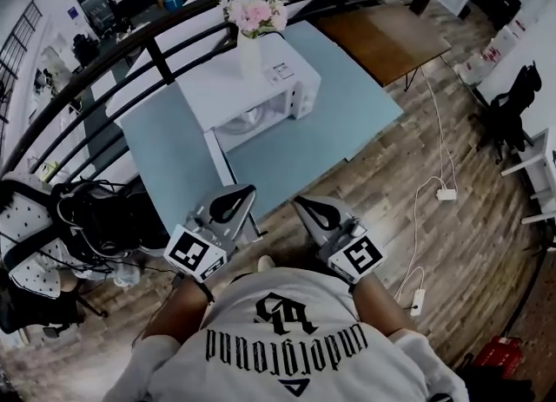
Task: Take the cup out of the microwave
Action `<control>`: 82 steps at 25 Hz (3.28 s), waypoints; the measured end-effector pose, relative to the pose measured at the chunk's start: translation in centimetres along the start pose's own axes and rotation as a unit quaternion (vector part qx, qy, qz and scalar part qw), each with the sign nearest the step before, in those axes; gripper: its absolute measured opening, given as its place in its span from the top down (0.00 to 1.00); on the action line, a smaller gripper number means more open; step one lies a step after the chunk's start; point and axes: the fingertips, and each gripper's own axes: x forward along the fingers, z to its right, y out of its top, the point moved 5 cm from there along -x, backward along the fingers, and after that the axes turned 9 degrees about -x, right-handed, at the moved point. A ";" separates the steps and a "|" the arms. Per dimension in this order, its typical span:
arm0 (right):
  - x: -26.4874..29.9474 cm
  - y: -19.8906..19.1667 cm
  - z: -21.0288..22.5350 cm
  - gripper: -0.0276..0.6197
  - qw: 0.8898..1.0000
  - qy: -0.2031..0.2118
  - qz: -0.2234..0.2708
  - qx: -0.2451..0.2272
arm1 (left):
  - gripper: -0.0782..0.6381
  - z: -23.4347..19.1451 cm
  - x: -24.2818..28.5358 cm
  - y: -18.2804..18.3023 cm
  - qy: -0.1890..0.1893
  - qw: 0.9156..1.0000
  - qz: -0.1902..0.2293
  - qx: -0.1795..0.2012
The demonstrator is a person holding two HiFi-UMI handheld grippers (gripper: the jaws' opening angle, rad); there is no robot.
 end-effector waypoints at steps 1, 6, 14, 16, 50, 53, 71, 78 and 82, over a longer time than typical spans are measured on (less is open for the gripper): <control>0.4 0.0 0.6 0.96 1.000 0.008 0.003 -0.001 | 0.82 -0.3 0.3 0.1 0.009 1.000 0.000 -0.001; 2.0 -0.8 4.7 0.96 0.999 0.053 0.007 0.005 | 0.82 -1.7 2.5 0.0 0.056 0.998 0.003 -0.005; 3.3 -1.6 12.4 0.96 0.993 0.122 0.007 -0.001 | 0.82 -3.4 8.7 1.4 0.116 0.993 0.013 -0.009; 3.3 -1.9 14.5 0.96 0.991 0.136 0.008 0.000 | 0.82 -3.5 10.4 1.5 0.131 0.991 0.014 -0.005; 16.6 -14.2 24.5 0.95 0.951 0.308 -0.029 0.027 | 0.82 -14.5 15.9 -7.2 0.354 0.934 -0.003 -0.054; 18.5 -16.2 24.3 0.91 0.950 0.309 -0.026 0.033 | 0.82 -15.9 16.3 -9.1 0.349 0.935 -0.007 -0.057; 26.7 -27.9 20.4 0.82 0.948 0.314 -0.040 0.025 | 0.82 -22.3 16.4 -19.8 0.376 0.923 -0.025 -0.085; 30.2 -31.2 18.9 0.81 0.946 0.319 -0.051 0.016 | 0.82 -23.9 15.8 -21.3 0.388 0.918 -0.013 -0.086; 31.7 -32.3 18.3 0.81 0.947 0.316 -0.056 0.018 | 0.82 -24.1 15.1 -21.8 0.393 0.915 -0.010 -0.088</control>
